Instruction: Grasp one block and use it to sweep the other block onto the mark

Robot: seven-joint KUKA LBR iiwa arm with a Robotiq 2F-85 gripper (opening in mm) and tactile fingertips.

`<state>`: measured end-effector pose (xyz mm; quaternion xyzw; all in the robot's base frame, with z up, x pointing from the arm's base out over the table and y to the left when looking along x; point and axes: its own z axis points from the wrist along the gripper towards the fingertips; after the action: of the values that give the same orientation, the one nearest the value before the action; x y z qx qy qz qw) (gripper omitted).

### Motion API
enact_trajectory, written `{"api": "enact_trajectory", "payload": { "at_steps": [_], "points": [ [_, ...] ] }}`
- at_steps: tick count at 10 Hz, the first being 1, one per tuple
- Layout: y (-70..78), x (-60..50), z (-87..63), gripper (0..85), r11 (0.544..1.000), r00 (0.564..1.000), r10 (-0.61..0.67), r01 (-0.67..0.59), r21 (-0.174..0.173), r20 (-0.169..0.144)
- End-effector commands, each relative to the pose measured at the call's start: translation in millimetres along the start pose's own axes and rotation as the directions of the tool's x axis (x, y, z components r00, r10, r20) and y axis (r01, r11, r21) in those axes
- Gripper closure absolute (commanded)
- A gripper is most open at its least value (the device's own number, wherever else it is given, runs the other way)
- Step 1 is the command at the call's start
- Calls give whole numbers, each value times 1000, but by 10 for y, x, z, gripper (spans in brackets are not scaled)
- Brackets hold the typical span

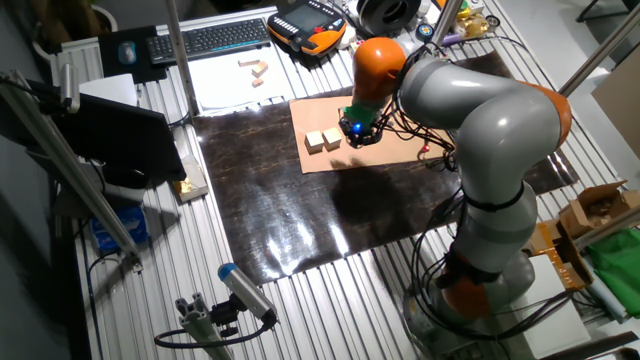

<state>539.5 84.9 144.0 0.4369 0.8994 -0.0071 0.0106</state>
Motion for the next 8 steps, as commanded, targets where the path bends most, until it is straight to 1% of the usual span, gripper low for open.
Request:
{"api": "enact_trajectory", "payload": {
  "at_steps": [1, 2, 3, 4, 5, 6, 7, 8],
  "points": [
    [92, 56, -17, 843, 999, 1000, 30, -31, 12, 8],
    [196, 114, -27, 843, 998, 998, 63, -63, 14, 10],
    [283, 148, -33, 843, 997, 997, 81, -81, 15, 11],
    [355, 178, -38, 843, 995, 995, 98, -98, 5, 14],
    [443, 212, -39, 843, 993, 993, 119, -119, 4, 11],
    [498, 230, -27, 843, 992, 992, 124, -124, -5, 11],
    [578, 246, 2, 843, 992, 992, 128, -128, -7, 14],
    [671, 271, 37, 843, 991, 990, 137, -137, -1, 28]
  ]
}}
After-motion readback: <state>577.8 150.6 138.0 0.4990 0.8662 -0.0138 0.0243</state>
